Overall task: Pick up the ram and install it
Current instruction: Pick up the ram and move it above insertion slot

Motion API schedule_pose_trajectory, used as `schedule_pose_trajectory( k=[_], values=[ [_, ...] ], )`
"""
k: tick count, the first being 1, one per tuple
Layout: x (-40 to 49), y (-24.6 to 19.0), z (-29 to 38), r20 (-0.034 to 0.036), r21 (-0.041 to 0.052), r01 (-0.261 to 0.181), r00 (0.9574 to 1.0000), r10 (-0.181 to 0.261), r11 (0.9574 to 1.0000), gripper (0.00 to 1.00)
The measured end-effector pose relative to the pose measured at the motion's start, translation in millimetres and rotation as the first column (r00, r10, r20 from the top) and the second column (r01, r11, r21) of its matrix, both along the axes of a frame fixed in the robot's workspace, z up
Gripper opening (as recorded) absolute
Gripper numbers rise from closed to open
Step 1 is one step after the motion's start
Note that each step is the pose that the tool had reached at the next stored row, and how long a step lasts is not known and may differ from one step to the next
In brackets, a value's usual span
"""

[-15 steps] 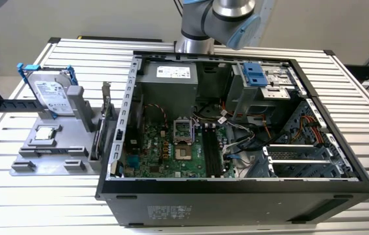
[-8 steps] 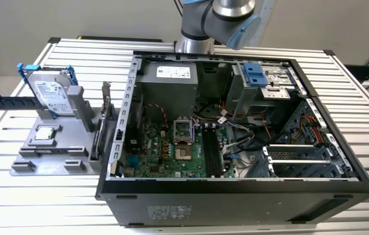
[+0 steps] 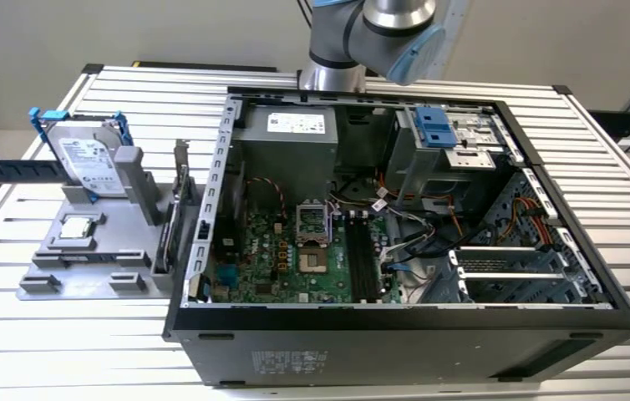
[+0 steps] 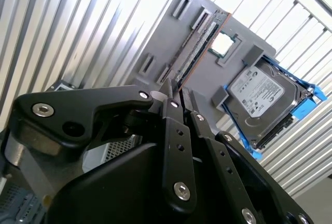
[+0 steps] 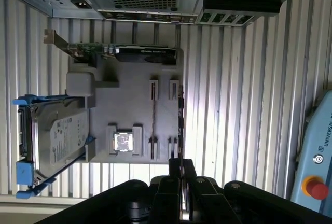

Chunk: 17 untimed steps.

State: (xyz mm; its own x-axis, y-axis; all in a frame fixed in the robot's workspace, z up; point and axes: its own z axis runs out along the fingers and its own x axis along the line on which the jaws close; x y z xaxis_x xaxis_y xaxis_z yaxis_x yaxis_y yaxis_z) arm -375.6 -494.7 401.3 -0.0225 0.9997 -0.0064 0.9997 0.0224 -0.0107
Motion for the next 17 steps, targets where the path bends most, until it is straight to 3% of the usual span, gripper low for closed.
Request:
schedule_pose_trajectory(
  k=[9,17],
  values=[
    [0.5,0.2,2.4,-0.0002,-0.0005,0.000,1.0000,0.000,1.0000,0.00],
    [9.3,0.7,2.2,0.0000,-0.0007,0.000,1.0000,0.000,1.0000,0.00]
  ],
)
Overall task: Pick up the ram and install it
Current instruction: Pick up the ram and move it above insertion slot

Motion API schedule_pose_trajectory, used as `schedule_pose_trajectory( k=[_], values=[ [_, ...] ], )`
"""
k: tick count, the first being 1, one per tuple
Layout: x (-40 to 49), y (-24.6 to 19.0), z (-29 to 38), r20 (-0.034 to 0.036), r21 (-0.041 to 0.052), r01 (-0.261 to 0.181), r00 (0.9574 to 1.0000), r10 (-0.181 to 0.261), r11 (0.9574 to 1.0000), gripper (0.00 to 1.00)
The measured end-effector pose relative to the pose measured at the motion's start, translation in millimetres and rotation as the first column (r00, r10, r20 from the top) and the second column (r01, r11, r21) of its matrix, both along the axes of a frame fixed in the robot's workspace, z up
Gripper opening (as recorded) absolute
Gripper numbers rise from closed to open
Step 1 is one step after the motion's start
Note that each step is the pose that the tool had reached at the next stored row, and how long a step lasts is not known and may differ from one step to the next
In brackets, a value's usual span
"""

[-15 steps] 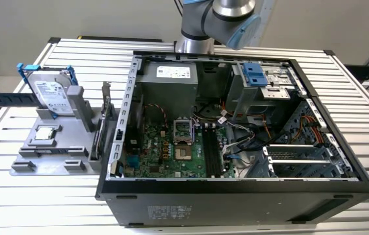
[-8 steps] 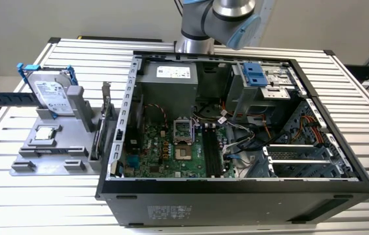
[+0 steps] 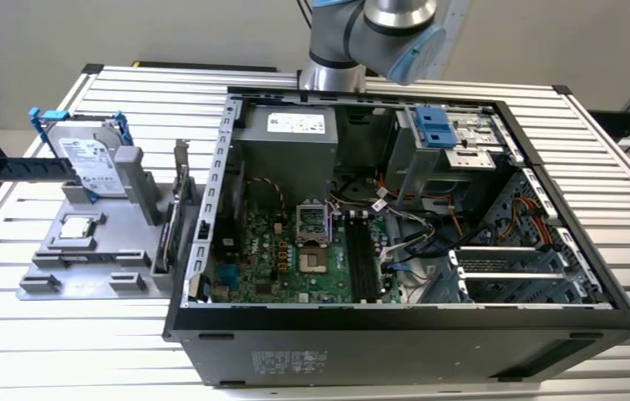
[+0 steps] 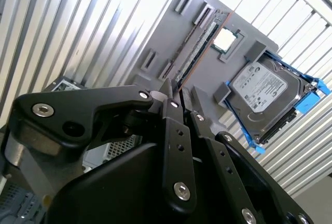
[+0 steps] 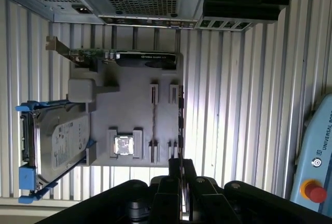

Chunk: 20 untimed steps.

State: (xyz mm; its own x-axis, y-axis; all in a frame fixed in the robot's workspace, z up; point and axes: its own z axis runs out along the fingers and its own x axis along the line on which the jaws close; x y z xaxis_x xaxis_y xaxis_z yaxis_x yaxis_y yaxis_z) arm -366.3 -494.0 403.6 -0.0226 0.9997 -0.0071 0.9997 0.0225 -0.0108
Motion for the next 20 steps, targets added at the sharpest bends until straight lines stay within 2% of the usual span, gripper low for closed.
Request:
schedule_pose_trajectory(
  k=[20],
  values=[
    [24.6,0.0,-0.1,0.0001,-0.0001,0.000,1.0000,0.000,1.0000,0.00]
  ],
)
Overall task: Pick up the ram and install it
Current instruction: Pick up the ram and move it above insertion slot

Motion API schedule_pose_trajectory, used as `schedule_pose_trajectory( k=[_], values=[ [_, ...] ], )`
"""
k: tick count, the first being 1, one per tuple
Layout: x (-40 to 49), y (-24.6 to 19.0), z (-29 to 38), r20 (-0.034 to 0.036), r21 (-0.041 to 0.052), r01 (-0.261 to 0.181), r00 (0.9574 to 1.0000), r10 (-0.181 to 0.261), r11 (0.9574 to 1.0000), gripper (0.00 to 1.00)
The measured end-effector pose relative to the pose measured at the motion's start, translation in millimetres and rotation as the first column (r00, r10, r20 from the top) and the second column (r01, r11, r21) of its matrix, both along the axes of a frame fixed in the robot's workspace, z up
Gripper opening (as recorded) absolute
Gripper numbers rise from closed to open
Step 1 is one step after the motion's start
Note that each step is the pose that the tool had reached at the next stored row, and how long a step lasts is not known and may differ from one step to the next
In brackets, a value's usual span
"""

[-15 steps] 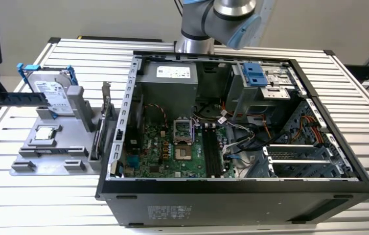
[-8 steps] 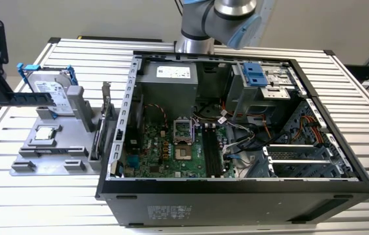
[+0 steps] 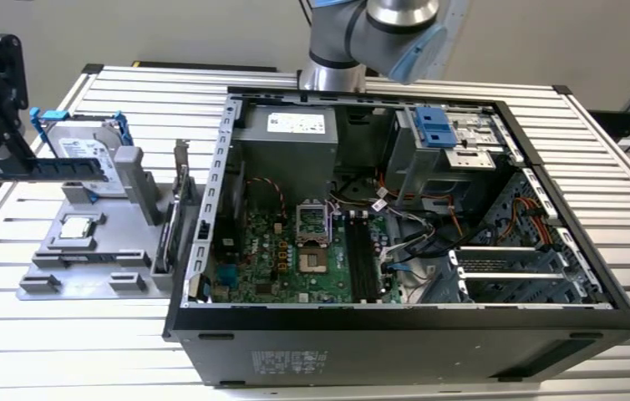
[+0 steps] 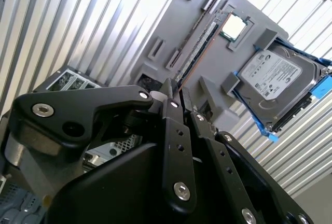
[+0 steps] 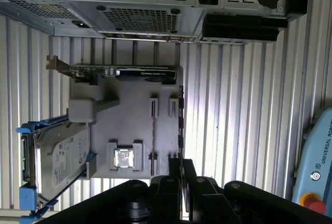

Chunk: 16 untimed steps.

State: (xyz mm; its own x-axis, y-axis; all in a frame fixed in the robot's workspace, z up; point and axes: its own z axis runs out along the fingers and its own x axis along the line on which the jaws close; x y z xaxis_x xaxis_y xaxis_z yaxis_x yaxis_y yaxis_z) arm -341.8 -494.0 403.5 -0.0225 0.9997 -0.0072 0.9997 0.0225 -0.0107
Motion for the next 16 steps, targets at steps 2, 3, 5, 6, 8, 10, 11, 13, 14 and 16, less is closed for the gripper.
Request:
schedule_pose_trajectory(
  k=[2,3,5,6,8,10,11,13,14,16],
  values=[
    [3.2,0.0,0.0,0.0000,0.0001,0.000,1.0000,0.000,1.0000,0.00],
    [4.7,0.0,0.0,0.0000,0.0001,0.000,1.0000,0.000,1.0000,0.00],
    [7.8,0.0,0.0,0.0000,0.0000,0.000,1.0000,0.000,1.0000,0.00],
    [9.5,0.0,0.0,0.0000,0.0000,0.000,1.0000,0.000,1.0000,0.00],
    [13.0,0.0,0.0,-0.0001,0.0001,0.000,1.0000,0.000,1.0000,0.00],
    [16.1,0.0,0.0,0.0000,0.0001,0.000,1.0000,0.000,1.0000,0.00],
    [17.6,0.0,0.0,0.0000,0.0001,0.000,1.0000,0.000,1.0000,0.00],
    [20.3,0.0,0.0,0.0000,0.0001,0.000,1.0000,0.000,1.0000,0.00],
    [21.8,0.0,0.0,0.0000,0.0001,0.000,1.0000,0.000,1.0000,0.00],
    [24.7,0.0,0.0,0.0000,0.0001,0.000,1.0000,0.000,1.0000,0.00]
  ],
)
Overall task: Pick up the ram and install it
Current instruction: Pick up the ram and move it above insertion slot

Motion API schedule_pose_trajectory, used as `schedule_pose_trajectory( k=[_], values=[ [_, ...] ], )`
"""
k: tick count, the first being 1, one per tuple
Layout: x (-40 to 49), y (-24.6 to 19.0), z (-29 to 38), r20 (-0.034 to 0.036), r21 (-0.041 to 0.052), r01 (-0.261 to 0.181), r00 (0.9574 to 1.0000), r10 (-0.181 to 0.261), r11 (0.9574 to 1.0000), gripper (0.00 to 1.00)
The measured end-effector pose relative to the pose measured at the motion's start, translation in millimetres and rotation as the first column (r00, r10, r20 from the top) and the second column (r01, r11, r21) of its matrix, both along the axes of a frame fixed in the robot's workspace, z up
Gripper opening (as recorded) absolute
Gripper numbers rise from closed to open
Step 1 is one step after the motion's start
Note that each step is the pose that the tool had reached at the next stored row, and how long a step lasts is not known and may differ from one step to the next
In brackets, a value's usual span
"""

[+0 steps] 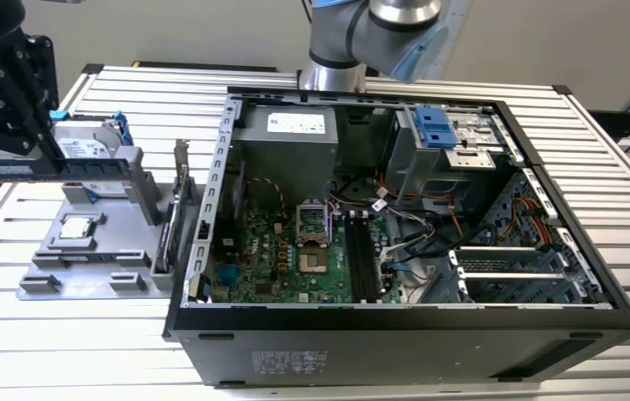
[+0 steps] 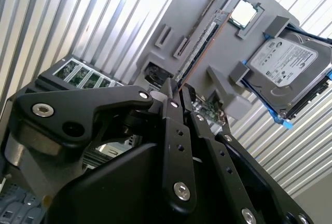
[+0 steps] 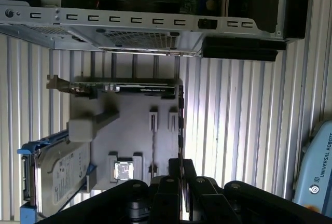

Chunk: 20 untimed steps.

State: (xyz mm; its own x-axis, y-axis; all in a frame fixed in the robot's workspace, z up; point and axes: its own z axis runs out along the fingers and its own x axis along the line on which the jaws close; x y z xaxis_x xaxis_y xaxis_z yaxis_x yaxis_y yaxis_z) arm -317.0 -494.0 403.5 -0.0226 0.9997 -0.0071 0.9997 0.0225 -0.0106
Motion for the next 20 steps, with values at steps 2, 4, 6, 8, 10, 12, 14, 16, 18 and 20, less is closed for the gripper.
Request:
schedule_pose_trajectory(
  k=[2,4,6,8,10,12,14,16,18,20],
  values=[
    [3.2,0.0,0.0,0.0000,0.0000,0.000,1.0000,0.000,1.0000,0.00],
    [6.4,0.0,0.1,-0.0001,-0.0001,0.000,1.0000,0.000,1.0000,0.00],
    [9.3,0.0,0.0,0.0000,0.0000,0.000,1.0000,0.000,1.0000,0.00],
    [11.9,0.0,0.1,-0.0001,-0.0001,0.000,1.0000,0.000,1.0000,0.00],
    [14.4,0.0,0.1,0.0000,-0.0001,0.000,1.0000,0.000,1.0000,0.00],
    [16.9,0.0,0.0,0.0000,0.0000,0.000,1.0000,0.000,1.0000,0.00],
    [20.0,0.0,0.0,0.0000,0.0000,0.000,1.0000,0.000,1.0000,0.00],
    [23.0,0.0,0.0,0.0000,-0.0001,0.000,1.0000,0.000,1.0000,0.00],
    [25.8,0.0,0.0,-0.0001,0.0000,0.000,1.0000,0.000,1.0000,0.00],
    [28.8,0.0,0.0,0.0000,0.0000,0.000,1.0000,0.000,1.0000,0.00]
  ],
)
